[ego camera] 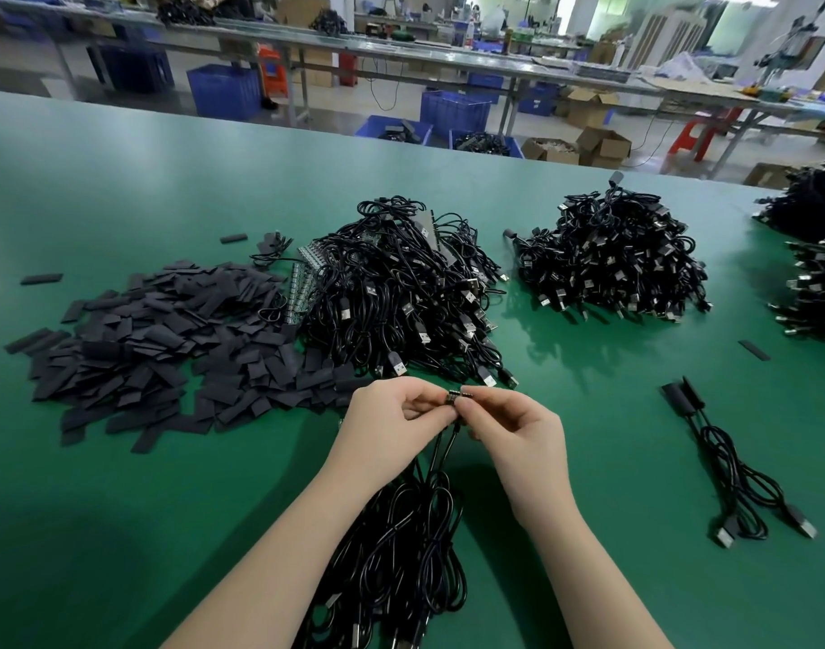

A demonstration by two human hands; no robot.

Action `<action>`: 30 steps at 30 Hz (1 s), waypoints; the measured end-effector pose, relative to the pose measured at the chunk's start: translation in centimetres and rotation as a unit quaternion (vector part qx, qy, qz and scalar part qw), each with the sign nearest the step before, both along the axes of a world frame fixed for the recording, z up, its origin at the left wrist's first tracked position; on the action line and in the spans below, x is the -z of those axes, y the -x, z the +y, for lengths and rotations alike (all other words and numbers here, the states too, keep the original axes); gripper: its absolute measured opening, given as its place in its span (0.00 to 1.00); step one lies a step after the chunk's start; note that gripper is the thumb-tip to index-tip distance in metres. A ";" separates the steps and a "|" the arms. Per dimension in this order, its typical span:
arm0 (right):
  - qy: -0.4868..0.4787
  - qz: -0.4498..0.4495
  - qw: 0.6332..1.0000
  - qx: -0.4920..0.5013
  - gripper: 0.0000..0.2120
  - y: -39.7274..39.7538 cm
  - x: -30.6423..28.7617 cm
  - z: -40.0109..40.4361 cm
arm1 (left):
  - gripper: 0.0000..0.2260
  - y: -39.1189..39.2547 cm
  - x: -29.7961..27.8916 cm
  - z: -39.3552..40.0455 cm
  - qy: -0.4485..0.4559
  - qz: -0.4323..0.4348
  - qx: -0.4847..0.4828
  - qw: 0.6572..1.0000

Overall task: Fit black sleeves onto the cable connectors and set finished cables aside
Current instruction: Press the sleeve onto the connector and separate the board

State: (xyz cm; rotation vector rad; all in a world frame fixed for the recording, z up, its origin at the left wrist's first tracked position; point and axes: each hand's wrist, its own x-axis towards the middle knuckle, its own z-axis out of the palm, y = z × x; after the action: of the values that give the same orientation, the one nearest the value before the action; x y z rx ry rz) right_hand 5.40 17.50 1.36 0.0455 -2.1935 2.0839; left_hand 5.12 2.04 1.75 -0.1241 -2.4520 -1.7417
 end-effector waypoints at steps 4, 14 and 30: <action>-0.023 0.010 1.000 0.013 0.10 0.0 0.0 -0.3 | 0.15 -0.1 0.0 0.2 0.000 0.018 -0.011 1.000; -0.022 -0.020 0.993 0.110 0.06 0.3 0.8 -0.1 | 0.10 0.1 0.2 0.0 0.007 0.008 -0.041 0.999; 0.400 -0.172 0.897 -0.077 0.26 0.2 -1.3 -1.0 | 0.04 -0.5 -0.8 0.3 -0.148 -0.086 0.212 0.962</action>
State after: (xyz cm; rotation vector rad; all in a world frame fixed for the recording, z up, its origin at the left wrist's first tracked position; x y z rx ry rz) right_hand 5.20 16.54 2.65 -0.2454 -1.3023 3.1108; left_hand 5.58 2.30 2.50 -0.5193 -2.3681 -2.3677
